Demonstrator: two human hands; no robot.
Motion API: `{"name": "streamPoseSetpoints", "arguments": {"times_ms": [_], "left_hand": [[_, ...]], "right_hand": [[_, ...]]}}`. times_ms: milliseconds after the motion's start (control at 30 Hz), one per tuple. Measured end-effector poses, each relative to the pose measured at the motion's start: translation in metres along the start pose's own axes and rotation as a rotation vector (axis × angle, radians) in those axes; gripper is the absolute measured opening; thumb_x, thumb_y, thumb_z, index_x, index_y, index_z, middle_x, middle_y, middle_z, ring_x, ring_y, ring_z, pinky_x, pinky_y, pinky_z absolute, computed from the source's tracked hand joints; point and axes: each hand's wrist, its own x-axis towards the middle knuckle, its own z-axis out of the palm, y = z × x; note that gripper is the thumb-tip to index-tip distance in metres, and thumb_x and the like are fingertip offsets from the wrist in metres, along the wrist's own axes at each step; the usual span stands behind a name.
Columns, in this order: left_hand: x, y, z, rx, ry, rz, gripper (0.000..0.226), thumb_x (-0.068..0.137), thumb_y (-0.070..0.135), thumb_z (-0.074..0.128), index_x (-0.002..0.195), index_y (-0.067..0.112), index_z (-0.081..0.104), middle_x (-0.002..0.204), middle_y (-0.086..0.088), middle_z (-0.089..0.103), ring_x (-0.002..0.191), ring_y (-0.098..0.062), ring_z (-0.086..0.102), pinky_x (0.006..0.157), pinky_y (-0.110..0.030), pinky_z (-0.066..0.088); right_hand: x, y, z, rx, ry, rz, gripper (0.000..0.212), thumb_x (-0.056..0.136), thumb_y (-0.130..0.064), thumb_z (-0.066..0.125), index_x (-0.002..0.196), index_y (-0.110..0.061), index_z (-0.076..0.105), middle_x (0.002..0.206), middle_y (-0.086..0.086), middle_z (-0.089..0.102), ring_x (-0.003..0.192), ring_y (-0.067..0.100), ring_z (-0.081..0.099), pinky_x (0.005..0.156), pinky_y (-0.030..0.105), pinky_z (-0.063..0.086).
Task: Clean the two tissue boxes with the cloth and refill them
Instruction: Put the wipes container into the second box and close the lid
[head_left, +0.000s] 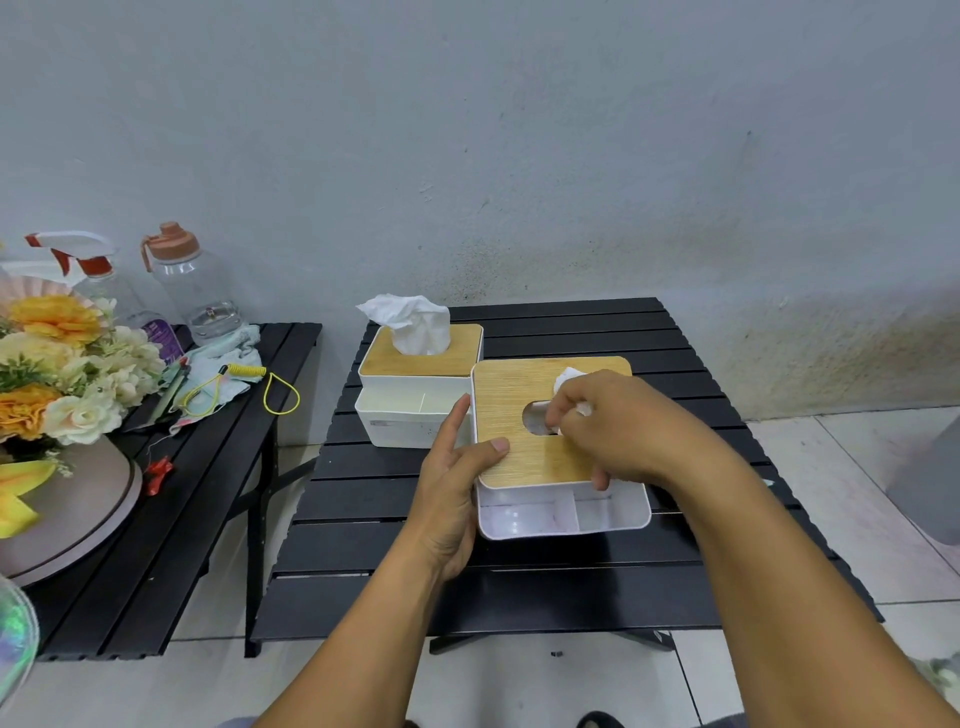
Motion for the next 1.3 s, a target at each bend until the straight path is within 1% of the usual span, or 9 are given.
{"name": "streamPoseSetpoints", "arguments": {"times_ms": [133, 400, 533, 667, 800, 933, 1000, 1100, 1300], "left_hand": [[0.000, -0.002, 0.001, 0.003, -0.009, -0.008, 0.094, 0.070, 0.028, 0.082, 0.155, 0.028, 0.042, 0.130, -0.014, 0.071, 0.123, -0.040, 0.066, 0.113, -0.060, 0.045], [0.001, 0.002, -0.001, -0.036, 0.011, 0.001, 0.096, 0.067, 0.029, 0.083, 0.154, 0.030, 0.043, 0.128, -0.010, 0.073, 0.120, -0.037, 0.068, 0.110, -0.058, 0.049], [0.000, 0.002, -0.001, -0.027, 0.002, 0.005, 0.095, 0.069, 0.028, 0.083, 0.155, 0.030, 0.043, 0.129, -0.012, 0.072, 0.122, -0.038, 0.067, 0.112, -0.060, 0.046], [0.000, 0.002, -0.001, -0.034, 0.000, 0.005, 0.094, 0.068, 0.028, 0.082, 0.154, 0.030, 0.044, 0.129, -0.011, 0.072, 0.122, -0.037, 0.067, 0.111, -0.060, 0.046], [0.000, 0.003, -0.002, -0.039, 0.008, 0.008, 0.092, 0.069, 0.027, 0.082, 0.154, 0.031, 0.045, 0.132, -0.011, 0.071, 0.122, -0.036, 0.067, 0.111, -0.059, 0.047], [0.000, 0.003, -0.002, -0.042, 0.010, 0.010, 0.090, 0.071, 0.024, 0.082, 0.153, 0.030, 0.045, 0.132, -0.011, 0.071, 0.122, -0.037, 0.067, 0.111, -0.058, 0.047], [-0.001, 0.003, -0.002, -0.039, 0.008, 0.011, 0.089, 0.073, 0.022, 0.080, 0.154, 0.030, 0.044, 0.129, -0.013, 0.072, 0.121, -0.038, 0.067, 0.111, -0.059, 0.047], [-0.002, 0.002, 0.000, -0.020, -0.014, 0.012, 0.093, 0.070, 0.023, 0.082, 0.154, 0.029, 0.043, 0.130, -0.014, 0.072, 0.123, -0.039, 0.066, 0.112, -0.059, 0.046], [-0.003, 0.000, 0.002, 0.002, -0.020, 0.018, 0.091, 0.074, 0.022, 0.079, 0.156, 0.027, 0.040, 0.130, -0.014, 0.072, 0.123, -0.039, 0.066, 0.113, -0.059, 0.045]], "right_hand": [[-0.002, 0.003, -0.003, -0.022, 0.121, 0.008, 0.007, 0.090, -0.028, 0.056, 0.090, -0.035, 0.058, 0.101, -0.007, 0.063, 0.048, 0.012, 0.067, 0.058, 0.027, 0.052], [-0.002, 0.007, -0.015, 0.054, 0.227, -0.019, 0.014, 0.080, -0.024, 0.061, 0.089, -0.035, 0.062, 0.096, -0.006, 0.068, 0.075, 0.017, 0.062, 0.059, 0.026, 0.042], [0.001, 0.005, -0.004, 0.087, 0.290, 0.002, 0.016, 0.088, -0.023, 0.055, 0.083, -0.035, 0.065, 0.095, -0.009, 0.059, 0.093, 0.016, 0.053, 0.063, 0.026, 0.037], [0.003, 0.006, -0.001, 0.117, 0.320, -0.037, 0.017, 0.088, -0.020, 0.059, 0.096, -0.033, 0.066, 0.099, -0.012, 0.053, 0.094, 0.015, 0.052, 0.067, 0.028, 0.038], [0.002, 0.007, 0.001, 0.103, 0.272, -0.028, 0.014, 0.085, -0.032, 0.063, 0.098, -0.037, 0.061, 0.094, -0.012, 0.055, 0.089, 0.015, 0.054, 0.060, 0.026, 0.037], [-0.001, 0.001, 0.002, -0.035, 0.181, -0.006, 0.014, 0.084, -0.036, 0.061, 0.094, -0.035, 0.071, 0.096, -0.007, 0.065, 0.086, 0.017, 0.061, 0.065, 0.029, 0.047], [-0.001, -0.002, 0.003, -0.119, 0.120, 0.008, 0.020, 0.089, -0.033, 0.051, 0.092, -0.032, 0.071, 0.098, -0.003, 0.067, 0.081, 0.021, 0.065, 0.070, 0.030, 0.052], [0.002, -0.007, 0.006, -0.197, -0.032, 0.035, 0.032, 0.095, -0.031, 0.033, 0.076, -0.023, 0.056, 0.089, 0.001, 0.070, 0.056, 0.022, 0.070, 0.060, 0.030, 0.047], [0.008, -0.013, 0.012, -0.235, -0.164, 0.091, 0.052, 0.100, -0.053, 0.019, 0.112, -0.024, 0.061, 0.092, 0.002, 0.066, 0.054, 0.020, 0.072, 0.080, 0.033, 0.051]]}}
